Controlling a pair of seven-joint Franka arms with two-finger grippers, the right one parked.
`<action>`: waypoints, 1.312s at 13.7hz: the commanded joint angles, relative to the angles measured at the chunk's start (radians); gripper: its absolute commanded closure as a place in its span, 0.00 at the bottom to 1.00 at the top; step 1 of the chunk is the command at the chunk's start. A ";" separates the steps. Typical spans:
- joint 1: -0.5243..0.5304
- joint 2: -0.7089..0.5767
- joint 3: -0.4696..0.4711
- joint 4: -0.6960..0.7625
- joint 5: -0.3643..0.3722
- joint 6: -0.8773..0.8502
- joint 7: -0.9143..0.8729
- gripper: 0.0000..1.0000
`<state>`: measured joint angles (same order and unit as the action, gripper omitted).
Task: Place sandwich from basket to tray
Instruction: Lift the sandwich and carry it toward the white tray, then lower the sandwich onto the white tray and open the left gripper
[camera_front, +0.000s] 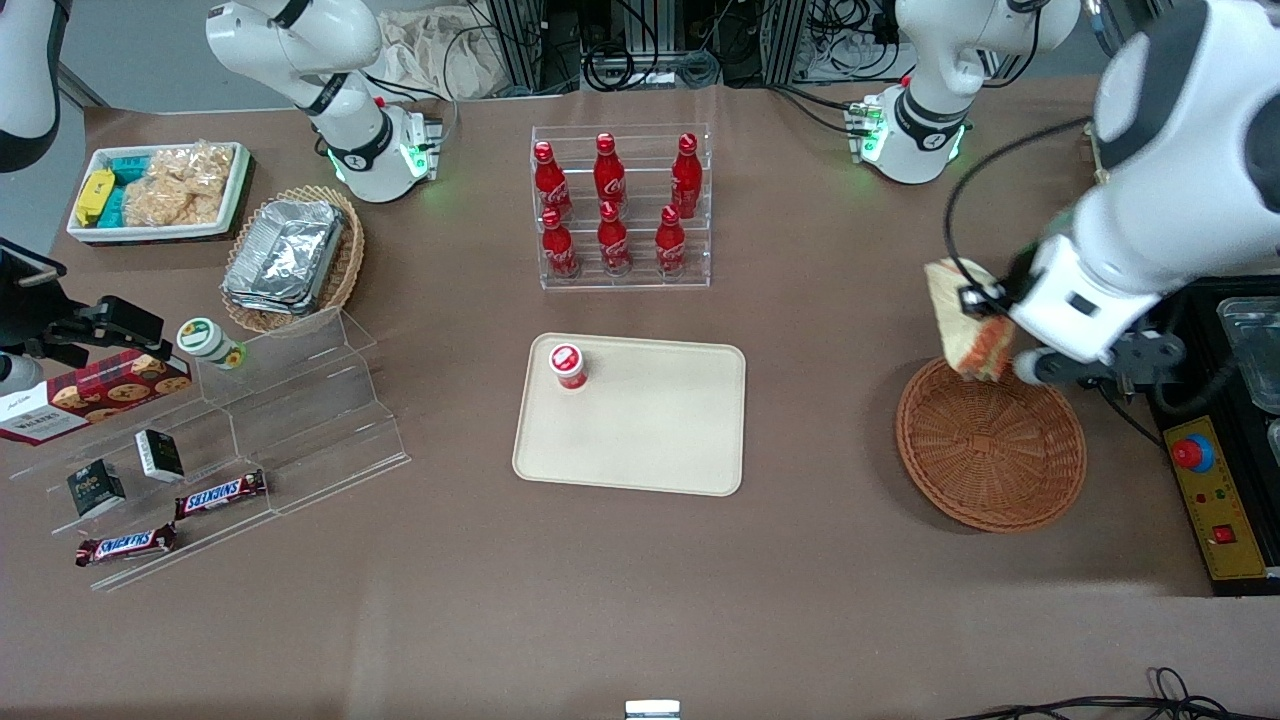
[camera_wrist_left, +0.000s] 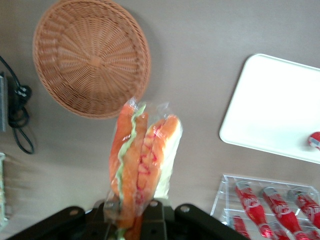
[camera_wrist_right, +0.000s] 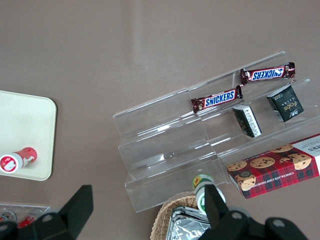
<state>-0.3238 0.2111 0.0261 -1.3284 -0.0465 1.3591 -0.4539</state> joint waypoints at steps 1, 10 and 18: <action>-0.142 0.008 0.011 0.047 0.004 -0.021 -0.194 1.00; -0.323 0.410 -0.009 0.057 -0.082 0.438 -0.502 1.00; -0.363 0.631 -0.009 0.064 -0.003 0.633 -0.525 1.00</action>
<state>-0.6800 0.8095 0.0078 -1.3060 -0.0824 1.9883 -0.9575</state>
